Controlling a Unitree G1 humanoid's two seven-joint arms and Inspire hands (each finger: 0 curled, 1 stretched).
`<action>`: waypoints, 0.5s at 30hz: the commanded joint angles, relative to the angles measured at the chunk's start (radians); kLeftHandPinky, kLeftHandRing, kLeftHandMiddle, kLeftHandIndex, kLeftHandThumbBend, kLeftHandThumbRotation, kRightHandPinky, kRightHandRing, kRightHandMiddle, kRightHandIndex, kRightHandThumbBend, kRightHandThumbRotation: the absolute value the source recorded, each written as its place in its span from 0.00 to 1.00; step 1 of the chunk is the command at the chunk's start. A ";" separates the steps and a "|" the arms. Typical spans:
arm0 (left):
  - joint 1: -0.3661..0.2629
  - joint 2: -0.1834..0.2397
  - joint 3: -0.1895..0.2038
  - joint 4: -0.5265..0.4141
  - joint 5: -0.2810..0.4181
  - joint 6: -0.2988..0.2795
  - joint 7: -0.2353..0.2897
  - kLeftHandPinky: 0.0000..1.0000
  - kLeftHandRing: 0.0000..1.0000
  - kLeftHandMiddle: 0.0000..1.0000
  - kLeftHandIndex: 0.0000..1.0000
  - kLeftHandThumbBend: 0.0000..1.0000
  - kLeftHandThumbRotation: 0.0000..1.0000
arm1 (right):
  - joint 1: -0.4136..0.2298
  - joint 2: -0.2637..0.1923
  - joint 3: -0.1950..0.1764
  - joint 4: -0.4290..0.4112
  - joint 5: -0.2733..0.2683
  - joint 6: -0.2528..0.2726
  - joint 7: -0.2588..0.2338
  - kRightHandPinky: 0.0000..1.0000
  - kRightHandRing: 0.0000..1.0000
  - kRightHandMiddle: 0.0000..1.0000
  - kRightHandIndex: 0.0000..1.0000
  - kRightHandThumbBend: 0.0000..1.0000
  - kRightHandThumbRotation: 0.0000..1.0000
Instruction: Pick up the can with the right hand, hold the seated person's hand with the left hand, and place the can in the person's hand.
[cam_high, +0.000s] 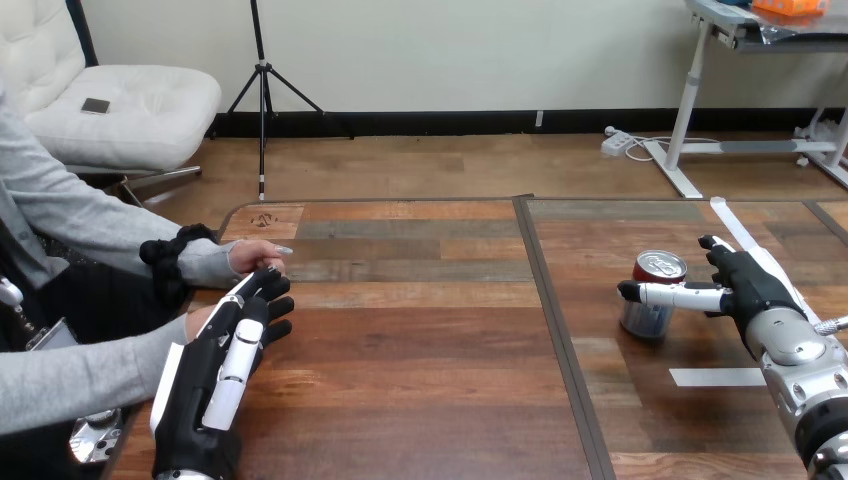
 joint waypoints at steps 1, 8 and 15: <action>-0.038 0.009 -0.003 -0.037 -0.004 -0.009 -0.010 0.80 0.83 0.84 0.81 0.52 0.82 | -0.048 0.001 0.015 -0.008 -0.011 -0.016 -0.005 0.87 1.00 1.00 1.00 1.00 0.28; -0.039 0.012 -0.001 -0.033 -0.004 -0.009 -0.017 0.81 0.84 0.84 0.82 0.49 0.83 | -0.052 0.004 0.016 -0.007 -0.014 -0.007 0.002 0.89 1.00 1.00 1.00 1.00 0.30; -0.044 0.009 0.002 -0.024 -0.008 -0.017 -0.020 0.81 0.84 0.84 0.81 0.47 0.83 | -0.052 0.007 0.008 -0.007 -0.006 -0.010 0.014 0.92 1.00 1.00 1.00 1.00 0.30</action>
